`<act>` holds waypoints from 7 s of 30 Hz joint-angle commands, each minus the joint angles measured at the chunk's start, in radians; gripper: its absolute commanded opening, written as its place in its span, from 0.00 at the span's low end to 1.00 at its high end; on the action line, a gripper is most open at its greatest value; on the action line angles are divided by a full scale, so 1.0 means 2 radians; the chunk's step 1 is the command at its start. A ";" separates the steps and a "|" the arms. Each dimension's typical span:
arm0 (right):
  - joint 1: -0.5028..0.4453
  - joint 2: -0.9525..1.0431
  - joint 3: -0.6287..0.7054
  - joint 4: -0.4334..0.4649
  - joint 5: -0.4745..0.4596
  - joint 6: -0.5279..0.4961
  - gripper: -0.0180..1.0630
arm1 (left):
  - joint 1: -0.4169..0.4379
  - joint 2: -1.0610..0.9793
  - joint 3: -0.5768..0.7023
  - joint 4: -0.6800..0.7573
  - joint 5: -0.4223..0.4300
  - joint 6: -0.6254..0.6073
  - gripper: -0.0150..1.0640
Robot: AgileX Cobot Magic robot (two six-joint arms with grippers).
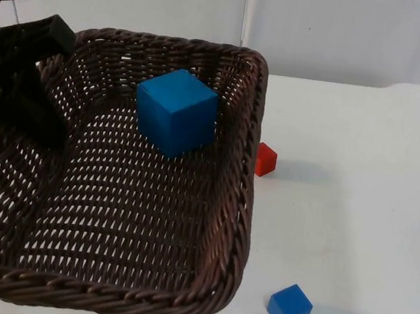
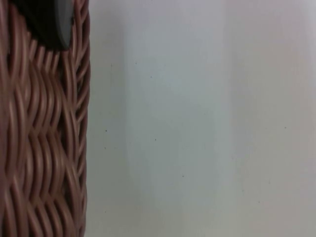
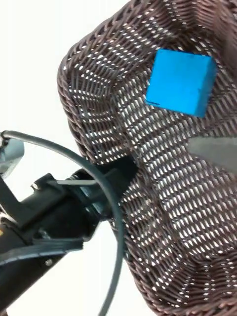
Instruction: Pick up the basket with the left hand and place the largest block into the basket with the right hand.
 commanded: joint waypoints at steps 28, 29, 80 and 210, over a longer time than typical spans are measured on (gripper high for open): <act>0.003 -0.175 0.184 -0.055 -0.129 -0.003 0.70 | -0.001 0.086 -0.001 0.005 -0.081 0.019 0.01; 0.003 -0.175 0.184 -0.055 -0.129 -0.003 0.70 | -0.001 0.086 -0.001 0.005 -0.081 0.019 0.01; 0.003 -0.200 0.185 -0.090 -0.096 0.012 0.70 | -0.001 0.186 -0.002 -0.034 -0.139 0.104 0.97; 0.003 -0.790 0.521 -0.129 0.101 0.161 0.70 | -0.001 -0.745 0.163 0.344 0.141 -0.190 0.99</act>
